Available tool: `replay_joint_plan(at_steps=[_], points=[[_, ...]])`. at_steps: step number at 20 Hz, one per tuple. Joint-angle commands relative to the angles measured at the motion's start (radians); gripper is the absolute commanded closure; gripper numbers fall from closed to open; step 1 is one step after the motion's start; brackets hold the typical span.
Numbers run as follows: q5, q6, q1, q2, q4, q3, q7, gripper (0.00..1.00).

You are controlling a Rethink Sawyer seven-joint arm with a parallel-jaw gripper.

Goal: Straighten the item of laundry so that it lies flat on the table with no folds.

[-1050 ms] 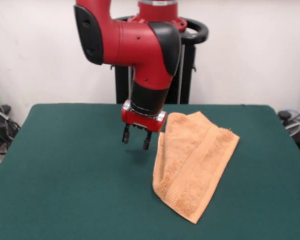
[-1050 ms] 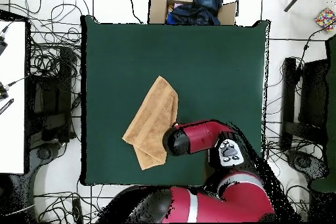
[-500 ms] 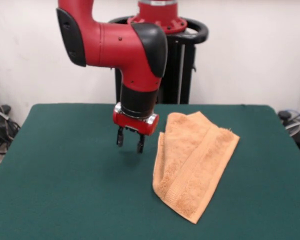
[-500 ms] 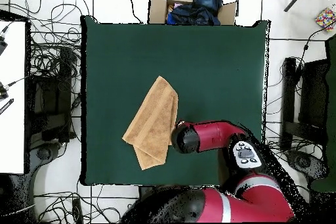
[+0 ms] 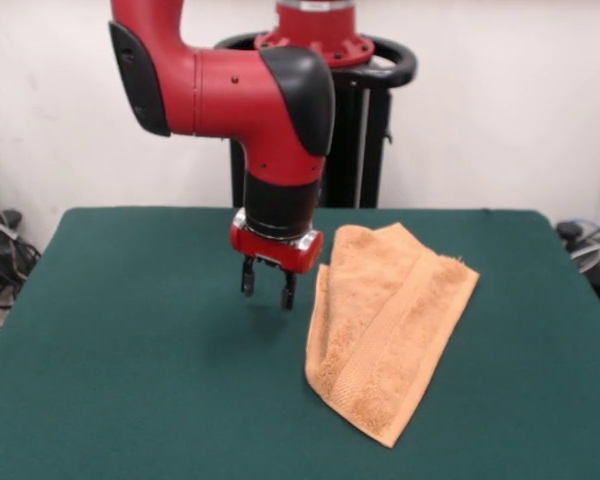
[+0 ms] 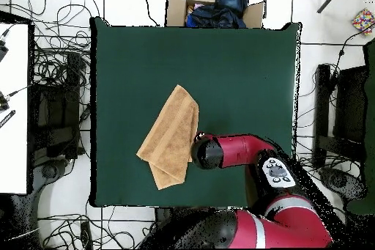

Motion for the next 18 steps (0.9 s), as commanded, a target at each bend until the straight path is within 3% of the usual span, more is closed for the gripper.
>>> replay_joint_plan(at_steps=[1,7,18], points=[[0.074,0.046,0.032,-0.002,0.041,0.080,0.063,0.00],[0.092,0.058,0.042,-0.027,0.070,0.061,0.068,0.00],[0.068,-0.020,0.018,0.051,0.074,0.063,0.068,0.00]])
